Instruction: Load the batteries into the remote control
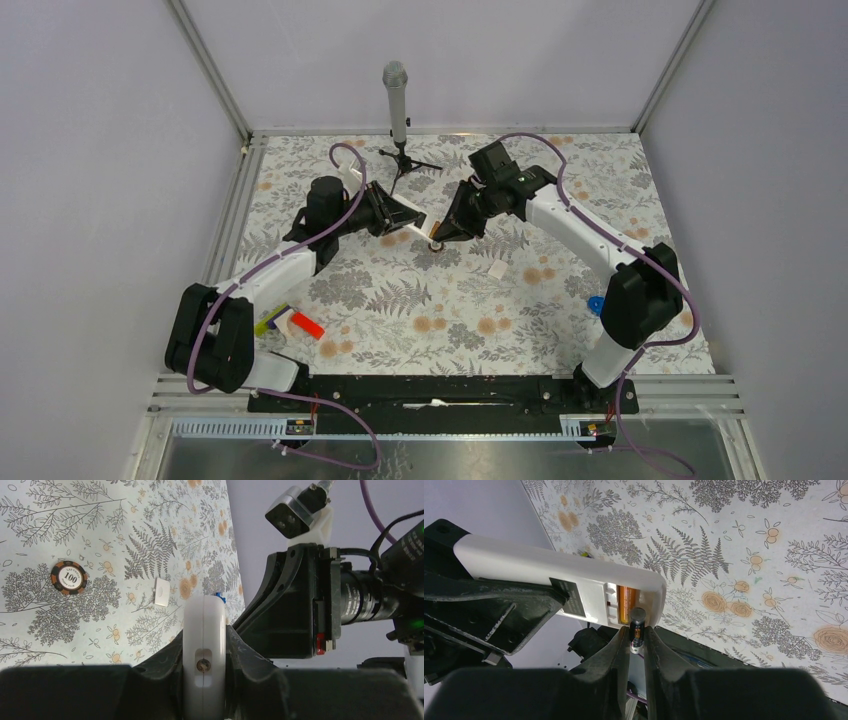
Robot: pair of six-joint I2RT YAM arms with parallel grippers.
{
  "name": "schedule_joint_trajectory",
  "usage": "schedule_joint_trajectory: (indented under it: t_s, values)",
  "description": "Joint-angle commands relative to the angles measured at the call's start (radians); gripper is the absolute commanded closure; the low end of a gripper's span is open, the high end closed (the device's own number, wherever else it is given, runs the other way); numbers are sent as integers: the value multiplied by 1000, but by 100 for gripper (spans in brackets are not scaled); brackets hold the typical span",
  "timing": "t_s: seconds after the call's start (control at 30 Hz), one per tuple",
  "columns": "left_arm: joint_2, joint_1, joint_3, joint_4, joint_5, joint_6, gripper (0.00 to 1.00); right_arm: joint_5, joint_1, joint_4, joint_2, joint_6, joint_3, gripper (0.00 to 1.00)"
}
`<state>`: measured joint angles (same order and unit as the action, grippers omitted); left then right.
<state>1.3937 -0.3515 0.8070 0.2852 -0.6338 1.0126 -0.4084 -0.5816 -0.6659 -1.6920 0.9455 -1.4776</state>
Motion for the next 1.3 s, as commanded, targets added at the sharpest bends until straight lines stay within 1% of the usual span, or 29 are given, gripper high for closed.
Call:
schedule_joint_trajectory:
  t_s: [0.0, 0.2, 0.47, 0.67, 0.87, 1.27]
  values:
    - [-55, -4, 6, 45, -56, -61, 100, -25, 18, 24, -6, 15, 4, 79]
    - [-53, -3, 19, 54, -67, -65, 100, -74, 20, 28, -12, 19, 20, 78]
    - [-53, -3, 21, 55, -68, -62, 100, -123, 22, 56, -10, 38, 47, 74]
    - [-60, -3, 20, 54, -69, -60, 100, -106, 25, 57, -4, 41, 64, 71]
    - [-63, -3, 22, 42, -71, -59, 100, -83, 32, 68, 4, 55, 71, 71]
    - [-35, -3, 79, -67, -63, -62, 100, -96, 38, 107, 13, 79, 60, 55]
